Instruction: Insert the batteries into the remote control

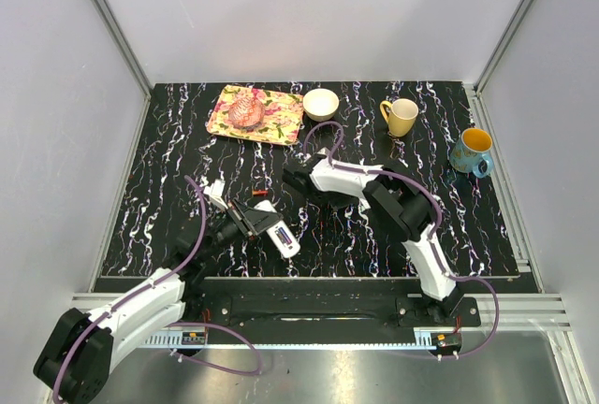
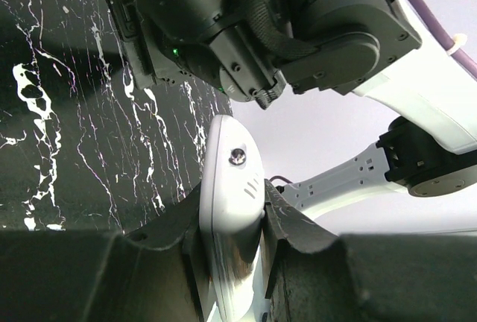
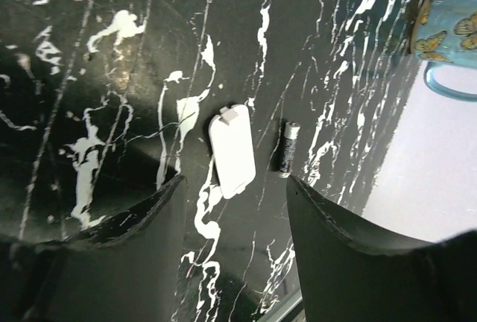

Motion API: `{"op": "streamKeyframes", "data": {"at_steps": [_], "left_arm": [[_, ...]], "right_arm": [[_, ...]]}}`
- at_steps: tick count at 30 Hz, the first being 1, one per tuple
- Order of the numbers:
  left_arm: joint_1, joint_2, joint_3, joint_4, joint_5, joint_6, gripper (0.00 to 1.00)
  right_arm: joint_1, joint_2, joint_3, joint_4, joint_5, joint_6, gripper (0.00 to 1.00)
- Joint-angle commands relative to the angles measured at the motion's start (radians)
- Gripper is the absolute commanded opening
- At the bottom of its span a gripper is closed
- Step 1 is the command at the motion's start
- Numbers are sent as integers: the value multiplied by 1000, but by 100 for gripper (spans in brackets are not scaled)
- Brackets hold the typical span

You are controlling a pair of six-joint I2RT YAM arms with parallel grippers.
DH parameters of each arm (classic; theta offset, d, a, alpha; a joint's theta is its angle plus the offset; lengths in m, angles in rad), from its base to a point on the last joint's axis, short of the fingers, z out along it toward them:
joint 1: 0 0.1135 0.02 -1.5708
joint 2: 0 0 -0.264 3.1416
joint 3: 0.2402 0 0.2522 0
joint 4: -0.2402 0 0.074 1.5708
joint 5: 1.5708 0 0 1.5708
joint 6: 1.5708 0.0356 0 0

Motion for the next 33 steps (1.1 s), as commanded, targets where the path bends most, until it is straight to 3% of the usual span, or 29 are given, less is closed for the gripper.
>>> {"op": "streamKeyframes", "data": {"at_steps": [1, 5, 14, 17, 33], "left_arm": [[0, 0, -1, 52, -3, -11, 0], [0, -10, -1, 41, -4, -11, 0], [-5, -13, 2, 24, -15, -5, 0], [-6, -20, 8, 3, -20, 3, 0], [-6, 10, 31, -8, -21, 17, 0]], "right_arm": [[0, -88, 8, 53, -78, 14, 62], [-5, -225, -56, 139, -119, 7, 59], [-181, -443, -360, 513, -529, -93, 55], [-205, -465, -403, 573, -586, -116, 55], [-252, -436, -448, 628, -629, -116, 64]]}}
